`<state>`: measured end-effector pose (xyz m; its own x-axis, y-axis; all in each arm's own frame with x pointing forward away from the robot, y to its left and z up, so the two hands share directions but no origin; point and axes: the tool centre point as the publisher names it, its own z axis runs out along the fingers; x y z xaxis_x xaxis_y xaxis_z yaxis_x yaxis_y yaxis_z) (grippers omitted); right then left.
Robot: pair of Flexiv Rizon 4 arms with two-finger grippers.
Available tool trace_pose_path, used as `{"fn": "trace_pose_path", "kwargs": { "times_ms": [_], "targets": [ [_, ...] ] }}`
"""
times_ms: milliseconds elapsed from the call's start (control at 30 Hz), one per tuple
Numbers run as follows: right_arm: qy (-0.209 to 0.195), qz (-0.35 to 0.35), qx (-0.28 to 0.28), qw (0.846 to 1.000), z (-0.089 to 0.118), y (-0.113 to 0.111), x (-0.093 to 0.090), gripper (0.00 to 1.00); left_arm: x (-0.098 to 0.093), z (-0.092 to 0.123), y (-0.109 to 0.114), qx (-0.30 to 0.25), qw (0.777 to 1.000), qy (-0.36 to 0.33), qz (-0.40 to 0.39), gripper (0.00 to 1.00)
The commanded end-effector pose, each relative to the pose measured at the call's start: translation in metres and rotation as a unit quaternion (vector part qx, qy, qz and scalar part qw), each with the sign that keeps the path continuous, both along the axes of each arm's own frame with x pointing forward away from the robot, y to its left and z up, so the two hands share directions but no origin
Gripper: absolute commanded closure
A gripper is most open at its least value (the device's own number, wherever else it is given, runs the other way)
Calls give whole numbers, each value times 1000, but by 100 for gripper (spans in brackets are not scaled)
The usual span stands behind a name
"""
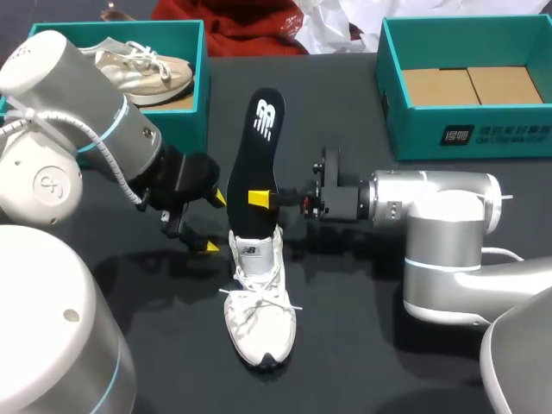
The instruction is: Take the shoe out of the shoebox, open the shoe tongue, remove and reinsert the insole, then place the shoe into the shoebox
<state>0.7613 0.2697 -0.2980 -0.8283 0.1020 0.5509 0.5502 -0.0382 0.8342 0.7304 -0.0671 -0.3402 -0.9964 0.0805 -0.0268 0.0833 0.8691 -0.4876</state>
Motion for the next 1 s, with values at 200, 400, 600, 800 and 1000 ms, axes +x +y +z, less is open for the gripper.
{"fn": "trace_pose_path", "kwargs": {
  "times_ms": [200,400,600,800,1000],
  "targets": [
    [3,3,-14,1000,-5,0,-11,100,0,-1,-1,0,1000,-1,0,0],
    [10,6,-18,1000,-11,-1,-18,100,0,-1,-1,0,1000,-1,0,0],
    [22,4,-25,999,-19,-1,-26,100,0,-1,-1,0,1000,-1,0,0],
    [42,6,-32,999,-29,3,-35,100,0,-1,-1,0,1000,-1,0,0],
    [71,5,-47,996,-39,8,-45,100,0,-1,-1,0,1000,-1,0,0]
  ]
}}
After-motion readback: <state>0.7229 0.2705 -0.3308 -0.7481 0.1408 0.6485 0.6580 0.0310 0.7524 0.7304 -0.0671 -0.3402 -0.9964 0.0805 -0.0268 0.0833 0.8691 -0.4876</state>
